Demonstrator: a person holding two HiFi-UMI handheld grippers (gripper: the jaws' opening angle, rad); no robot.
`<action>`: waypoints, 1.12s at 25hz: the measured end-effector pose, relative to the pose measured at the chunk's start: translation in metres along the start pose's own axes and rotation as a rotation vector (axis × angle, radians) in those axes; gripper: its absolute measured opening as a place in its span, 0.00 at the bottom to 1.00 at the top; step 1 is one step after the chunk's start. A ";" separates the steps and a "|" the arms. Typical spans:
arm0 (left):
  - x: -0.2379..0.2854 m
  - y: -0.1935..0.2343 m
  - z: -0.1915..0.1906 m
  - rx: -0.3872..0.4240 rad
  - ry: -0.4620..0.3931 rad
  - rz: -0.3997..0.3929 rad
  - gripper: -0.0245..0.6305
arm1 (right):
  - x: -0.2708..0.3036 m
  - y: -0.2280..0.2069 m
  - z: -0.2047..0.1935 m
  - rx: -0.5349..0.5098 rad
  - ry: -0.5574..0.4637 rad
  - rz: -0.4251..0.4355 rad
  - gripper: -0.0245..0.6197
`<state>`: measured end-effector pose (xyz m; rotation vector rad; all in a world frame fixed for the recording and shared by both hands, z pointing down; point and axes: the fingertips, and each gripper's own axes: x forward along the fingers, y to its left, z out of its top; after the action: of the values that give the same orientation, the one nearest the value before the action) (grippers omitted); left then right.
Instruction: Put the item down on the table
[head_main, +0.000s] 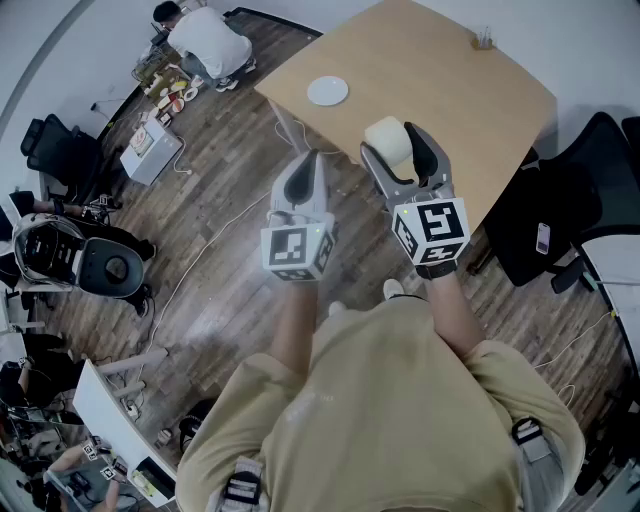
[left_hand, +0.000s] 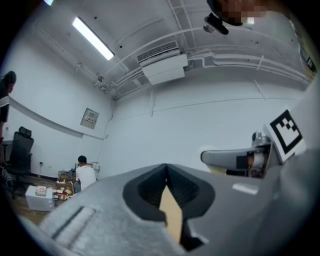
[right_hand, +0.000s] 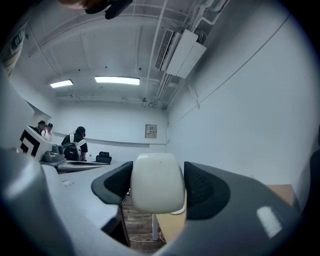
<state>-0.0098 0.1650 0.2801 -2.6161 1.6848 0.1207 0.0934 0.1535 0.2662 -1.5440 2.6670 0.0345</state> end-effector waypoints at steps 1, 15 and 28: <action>0.000 -0.002 -0.001 -0.001 -0.001 -0.001 0.04 | -0.002 -0.001 -0.001 0.000 0.000 -0.001 0.54; 0.023 -0.026 -0.016 0.008 0.007 0.051 0.04 | -0.004 -0.038 -0.012 0.056 -0.008 0.069 0.54; 0.043 -0.069 -0.038 0.052 0.072 0.120 0.04 | -0.014 -0.088 -0.028 0.086 -0.004 0.130 0.54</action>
<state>0.0724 0.1525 0.3137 -2.5106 1.8414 -0.0147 0.1752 0.1207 0.2961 -1.3438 2.7223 -0.0706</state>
